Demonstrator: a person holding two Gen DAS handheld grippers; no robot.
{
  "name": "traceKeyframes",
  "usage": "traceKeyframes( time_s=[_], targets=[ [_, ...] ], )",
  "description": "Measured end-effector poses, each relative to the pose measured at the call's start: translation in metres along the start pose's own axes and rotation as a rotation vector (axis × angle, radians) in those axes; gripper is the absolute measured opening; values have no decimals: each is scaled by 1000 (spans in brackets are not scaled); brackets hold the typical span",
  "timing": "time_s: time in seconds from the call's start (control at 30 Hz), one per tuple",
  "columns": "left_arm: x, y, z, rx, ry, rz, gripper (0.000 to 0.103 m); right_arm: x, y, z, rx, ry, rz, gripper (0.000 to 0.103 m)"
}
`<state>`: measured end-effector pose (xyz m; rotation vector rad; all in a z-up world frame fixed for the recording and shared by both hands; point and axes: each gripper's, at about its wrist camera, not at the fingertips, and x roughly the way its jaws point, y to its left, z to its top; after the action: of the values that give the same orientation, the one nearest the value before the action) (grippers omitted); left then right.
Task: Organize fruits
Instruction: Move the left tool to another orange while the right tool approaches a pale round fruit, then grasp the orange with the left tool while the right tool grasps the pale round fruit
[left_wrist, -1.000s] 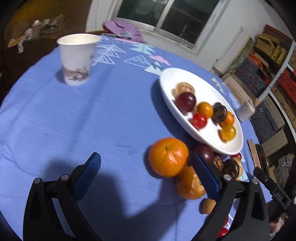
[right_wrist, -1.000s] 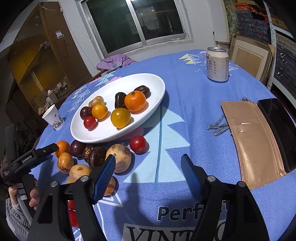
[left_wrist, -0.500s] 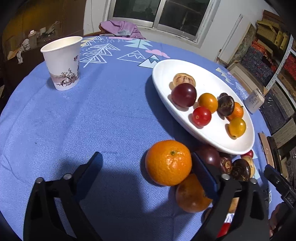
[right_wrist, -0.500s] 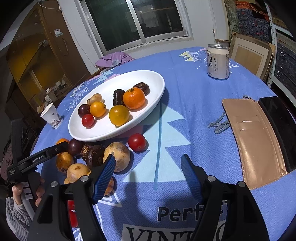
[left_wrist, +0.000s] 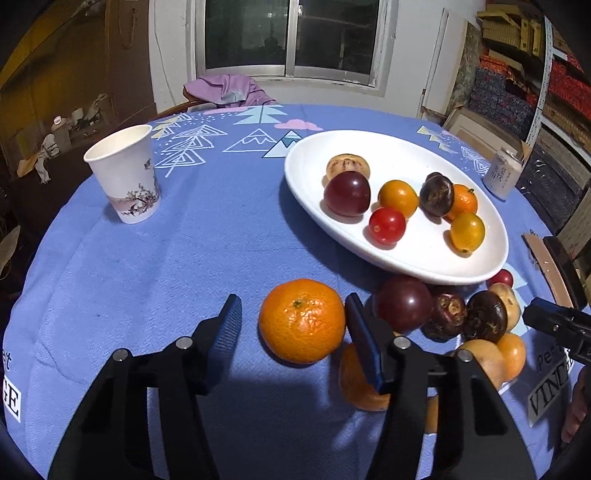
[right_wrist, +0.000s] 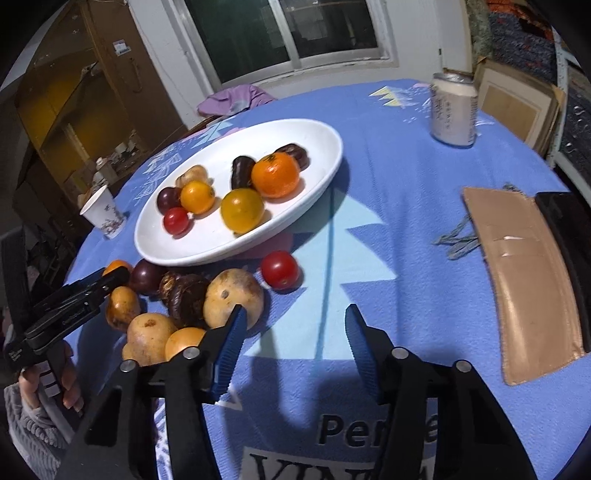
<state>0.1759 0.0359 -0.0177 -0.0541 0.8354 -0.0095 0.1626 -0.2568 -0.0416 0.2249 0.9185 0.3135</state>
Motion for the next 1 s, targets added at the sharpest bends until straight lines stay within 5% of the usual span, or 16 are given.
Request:
traceKeyframes(
  time_s=[0.2, 0.47, 0.7, 1.0],
  targets=[
    [4, 8, -2, -57, 20, -37, 57, 8, -7, 6, 95, 52, 141, 54],
    [6, 10, -4, -81, 19, -29, 63, 23, 12, 14, 59, 73, 159, 49],
    [2, 7, -6, -71, 6, -48, 49, 27, 11, 12, 74, 80, 176, 40],
    [-3, 3, -8, -52, -18, -30, 47, -4, 47, -1, -182, -139, -120, 39]
  ],
)
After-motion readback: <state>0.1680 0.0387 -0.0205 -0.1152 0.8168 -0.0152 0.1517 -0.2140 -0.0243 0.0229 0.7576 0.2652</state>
